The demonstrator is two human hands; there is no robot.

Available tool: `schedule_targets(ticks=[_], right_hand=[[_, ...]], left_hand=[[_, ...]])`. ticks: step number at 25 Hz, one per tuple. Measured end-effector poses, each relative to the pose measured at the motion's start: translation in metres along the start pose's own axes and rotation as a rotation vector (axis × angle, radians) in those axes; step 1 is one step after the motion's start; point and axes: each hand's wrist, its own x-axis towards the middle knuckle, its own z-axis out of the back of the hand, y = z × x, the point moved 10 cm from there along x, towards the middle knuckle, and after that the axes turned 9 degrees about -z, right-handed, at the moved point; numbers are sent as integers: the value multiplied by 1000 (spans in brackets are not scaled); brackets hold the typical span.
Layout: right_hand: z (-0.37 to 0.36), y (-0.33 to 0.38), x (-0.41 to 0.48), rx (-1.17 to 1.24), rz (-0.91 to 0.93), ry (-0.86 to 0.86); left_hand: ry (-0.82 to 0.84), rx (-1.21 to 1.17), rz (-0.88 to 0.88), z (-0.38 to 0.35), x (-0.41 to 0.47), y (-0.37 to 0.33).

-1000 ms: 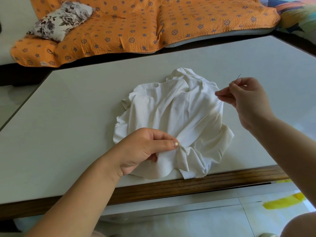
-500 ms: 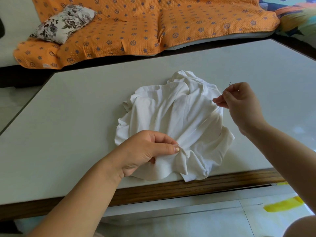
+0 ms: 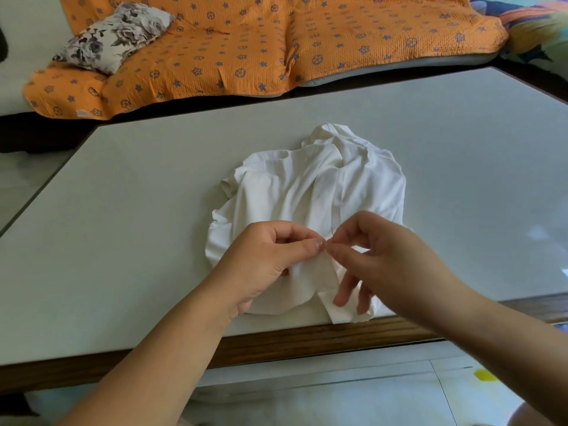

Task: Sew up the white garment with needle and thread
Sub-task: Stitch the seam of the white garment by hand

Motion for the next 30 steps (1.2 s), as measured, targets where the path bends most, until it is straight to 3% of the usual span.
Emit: schedule_targets(ticks=[7,12,25,30], right_hand=[[15,-14,8,46,64,-115],[20,-18,2,37,77,-102],[13,-26,-2,43,-113,104],[8,-26,-3,58,-102,165]], left_hand=[[91,55,71,-4,0,9],[81,34,-13,-1,0,-2],[176,53,-81,-13,-4,-11],[195,9,-77,-15,-6,-14]])
